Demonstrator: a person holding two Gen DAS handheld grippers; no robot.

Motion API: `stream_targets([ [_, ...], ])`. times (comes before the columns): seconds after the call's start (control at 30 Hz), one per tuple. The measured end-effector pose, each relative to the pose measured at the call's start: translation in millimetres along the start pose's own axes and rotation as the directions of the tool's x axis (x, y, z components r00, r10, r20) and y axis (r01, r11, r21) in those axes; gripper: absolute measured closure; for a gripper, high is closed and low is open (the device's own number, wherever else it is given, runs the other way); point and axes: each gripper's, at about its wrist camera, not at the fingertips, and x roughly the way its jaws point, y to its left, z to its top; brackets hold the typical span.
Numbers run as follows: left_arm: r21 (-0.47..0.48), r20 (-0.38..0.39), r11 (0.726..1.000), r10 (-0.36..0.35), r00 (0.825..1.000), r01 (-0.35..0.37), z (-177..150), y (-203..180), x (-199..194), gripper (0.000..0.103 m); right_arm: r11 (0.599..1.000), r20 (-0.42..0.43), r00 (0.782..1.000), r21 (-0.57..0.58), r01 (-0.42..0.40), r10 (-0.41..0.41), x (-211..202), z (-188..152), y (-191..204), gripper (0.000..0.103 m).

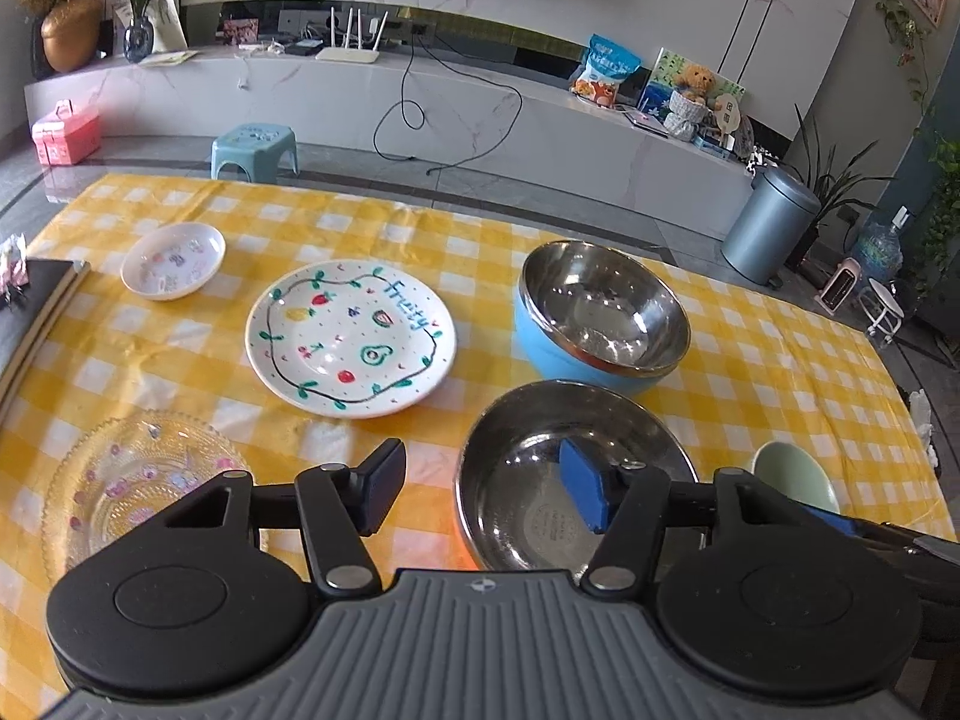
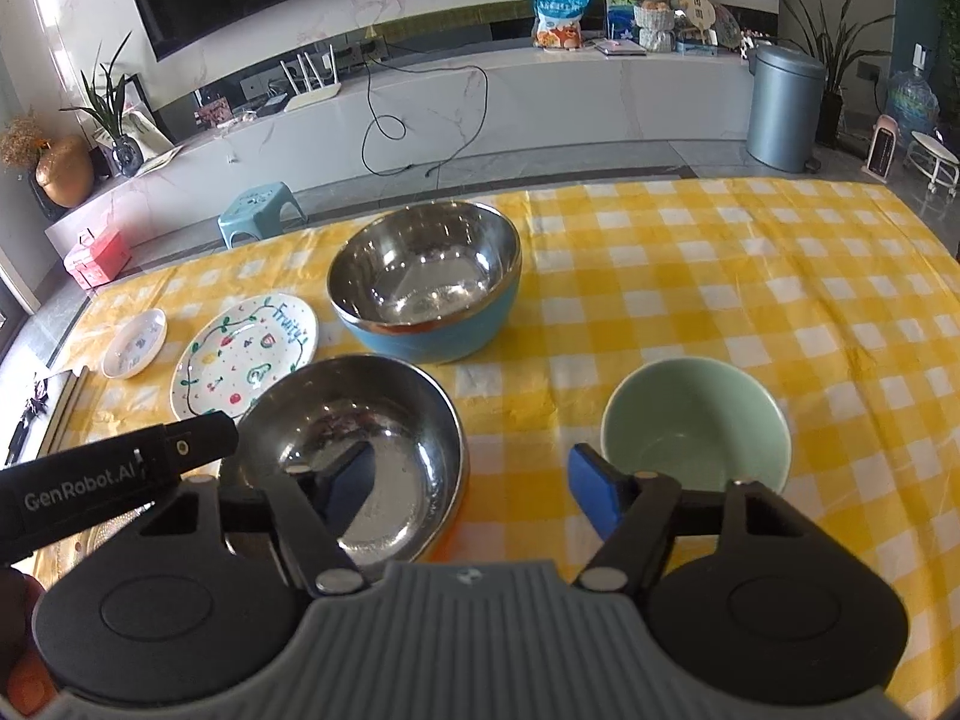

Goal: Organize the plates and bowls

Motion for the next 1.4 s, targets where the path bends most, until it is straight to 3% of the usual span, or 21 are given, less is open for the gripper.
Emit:
stream_targets([
  [0.37,-0.042,-0.055,0.999,-0.029,0.998,0.027,-9,-1,16,0.055,0.999,-0.059,0.998,0.039,0.013,-0.010,16,-6,-6,0.064],
  [0.53,-0.025,-0.053,1.000,-0.013,0.999,0.012,-9,-2,16,0.066,0.999,-0.056,0.998,0.041,-0.001,0.004,16,-7,-6,0.071],
  [0.67,-0.028,-0.068,1.000,0.010,0.998,-0.012,-9,1,17,0.081,0.999,-0.054,0.998,0.031,-0.019,0.021,15,-8,-3,0.083],
  [0.8,-0.063,-0.096,0.998,0.004,0.995,-0.010,-10,8,21,0.087,0.999,-0.053,0.998,0.022,-0.025,0.027,15,-8,-1,0.086],
  [0.97,-0.031,-0.084,0.999,0.025,0.996,-0.028,-12,5,20,0.094,0.999,-0.059,0.997,0.023,-0.048,0.049,15,-8,0,0.096],
  [1.4,-0.032,-0.075,0.999,0.022,0.997,-0.024,-13,6,6,0.096,0.997,-0.059,0.996,0.040,-0.068,0.070,7,-10,-2,0.098],
])
